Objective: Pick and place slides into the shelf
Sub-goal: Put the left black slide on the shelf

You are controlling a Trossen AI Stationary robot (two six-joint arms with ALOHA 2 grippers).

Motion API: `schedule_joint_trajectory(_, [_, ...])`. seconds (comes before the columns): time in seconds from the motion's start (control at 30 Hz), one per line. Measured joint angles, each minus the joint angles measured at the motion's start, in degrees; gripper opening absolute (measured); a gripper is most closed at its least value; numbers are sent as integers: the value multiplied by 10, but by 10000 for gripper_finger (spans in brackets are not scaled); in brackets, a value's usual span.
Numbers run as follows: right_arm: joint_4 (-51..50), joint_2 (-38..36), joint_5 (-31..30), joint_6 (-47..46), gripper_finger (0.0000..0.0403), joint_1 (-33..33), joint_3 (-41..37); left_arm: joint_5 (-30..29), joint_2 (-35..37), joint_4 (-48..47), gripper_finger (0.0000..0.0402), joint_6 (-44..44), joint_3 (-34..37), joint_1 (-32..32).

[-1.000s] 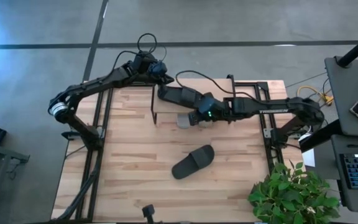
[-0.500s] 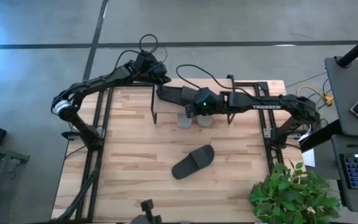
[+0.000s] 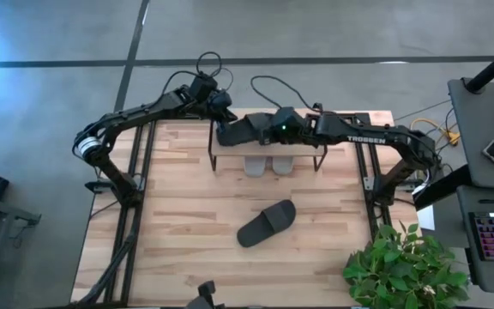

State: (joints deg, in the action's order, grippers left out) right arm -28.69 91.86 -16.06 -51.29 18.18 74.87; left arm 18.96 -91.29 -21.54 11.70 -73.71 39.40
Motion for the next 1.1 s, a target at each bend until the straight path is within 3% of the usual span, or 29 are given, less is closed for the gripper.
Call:
schedule_joint_trajectory(0.17, [28, 1, -5, 22, 9, 39, 0, 46, 0, 0, 2, -24, 0, -6])
schedule_joint_trajectory(0.53, [59, -2, -4, 51, 9, 76, 0, 46, 15, -1, 2, -23, -1, -30])
schedule_joint_trajectory(0.77, [-7, -5, 60, 61, 9, 57, 15, -45, 38, 1, 2, 21, -1, -27])
schedule_joint_trajectory(0.87, [-7, -5, 94, 61, 9, 47, 15, -55, 22, -7, 2, 38, 0, -27])
schedule_joint_trajectory(1.1, [-5, -2, 85, 53, 9, 40, 14, -54, -8, -7, 2, 37, 0, -28])
